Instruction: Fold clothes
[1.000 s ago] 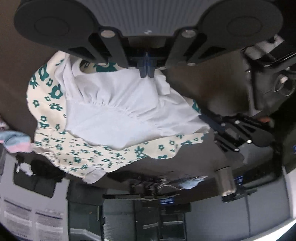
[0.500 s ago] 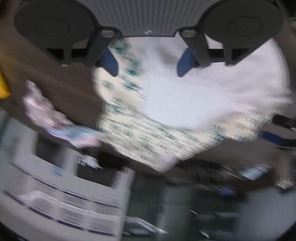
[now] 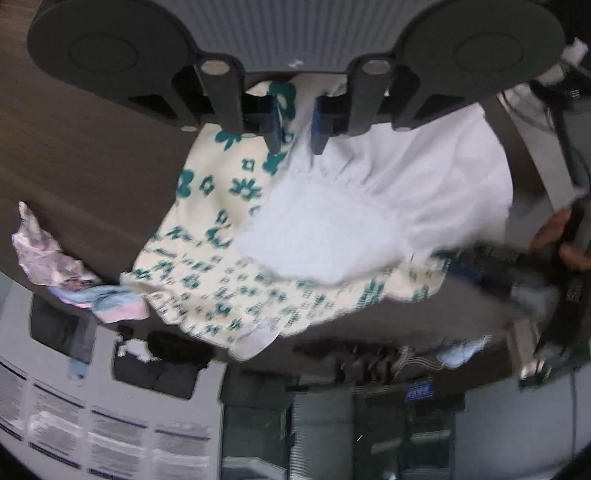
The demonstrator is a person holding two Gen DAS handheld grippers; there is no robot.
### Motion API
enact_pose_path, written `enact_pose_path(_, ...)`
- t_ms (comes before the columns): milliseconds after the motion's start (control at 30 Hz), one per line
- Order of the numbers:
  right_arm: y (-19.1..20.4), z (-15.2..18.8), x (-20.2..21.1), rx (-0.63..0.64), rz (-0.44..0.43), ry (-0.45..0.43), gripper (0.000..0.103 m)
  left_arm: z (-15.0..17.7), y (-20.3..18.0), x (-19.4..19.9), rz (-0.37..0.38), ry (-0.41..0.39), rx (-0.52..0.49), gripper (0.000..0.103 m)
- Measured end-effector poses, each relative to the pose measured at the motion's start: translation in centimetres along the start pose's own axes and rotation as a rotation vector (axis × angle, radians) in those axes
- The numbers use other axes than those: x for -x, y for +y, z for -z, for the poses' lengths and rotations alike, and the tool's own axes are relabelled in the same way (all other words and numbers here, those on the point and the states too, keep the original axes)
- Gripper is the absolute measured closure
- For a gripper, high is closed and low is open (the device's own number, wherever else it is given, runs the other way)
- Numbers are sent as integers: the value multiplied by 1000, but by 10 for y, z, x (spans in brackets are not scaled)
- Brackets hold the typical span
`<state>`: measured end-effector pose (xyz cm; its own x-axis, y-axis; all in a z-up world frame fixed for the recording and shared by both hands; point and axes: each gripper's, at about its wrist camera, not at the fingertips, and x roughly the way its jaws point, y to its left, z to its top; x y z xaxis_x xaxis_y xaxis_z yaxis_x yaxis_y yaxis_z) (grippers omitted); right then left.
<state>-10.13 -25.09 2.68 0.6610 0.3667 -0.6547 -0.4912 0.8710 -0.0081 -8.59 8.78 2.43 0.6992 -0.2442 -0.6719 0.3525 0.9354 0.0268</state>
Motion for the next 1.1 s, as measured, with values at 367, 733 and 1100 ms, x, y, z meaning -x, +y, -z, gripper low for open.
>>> enact_pose_path(367,-6,9,0,-102,63,1,102,-7,4,39,67,-47,178,95)
enact_pose_path(733,2,22,-5,-161,72,10,94,17,-25,16,-41,-18,164,86)
enact_pose_path(1100,29,26,1,-42,103,21,86,22,-23,24,-7,-51,192,73)
